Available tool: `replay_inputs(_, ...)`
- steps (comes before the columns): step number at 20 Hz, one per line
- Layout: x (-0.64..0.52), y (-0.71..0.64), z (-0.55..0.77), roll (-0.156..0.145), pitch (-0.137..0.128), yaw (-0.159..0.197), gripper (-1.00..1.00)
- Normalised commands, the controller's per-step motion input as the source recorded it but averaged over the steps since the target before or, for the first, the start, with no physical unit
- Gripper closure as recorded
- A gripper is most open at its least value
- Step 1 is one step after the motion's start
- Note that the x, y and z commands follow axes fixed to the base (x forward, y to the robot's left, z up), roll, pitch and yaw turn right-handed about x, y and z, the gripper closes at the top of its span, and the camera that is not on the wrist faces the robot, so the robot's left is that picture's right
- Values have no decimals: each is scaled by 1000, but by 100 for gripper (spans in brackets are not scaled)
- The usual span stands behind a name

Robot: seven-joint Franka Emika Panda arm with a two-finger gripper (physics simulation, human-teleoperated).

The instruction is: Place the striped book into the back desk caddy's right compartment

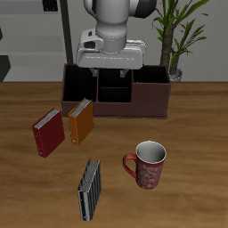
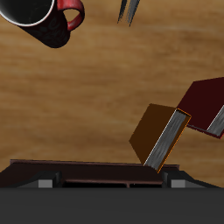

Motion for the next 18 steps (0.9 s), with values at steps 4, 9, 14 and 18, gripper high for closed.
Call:
replay_inputs(4, 273, -237, 90, -34, -37, 7, -100)
replay_inputs(9, 268, -269, 58, -46, -20, -2, -100)
replay_inputs(14, 338, -321, 61, -23, -54, -19, -100)
replay_inputs(18, 188, -89, -22, 23, -35, -27, -100)
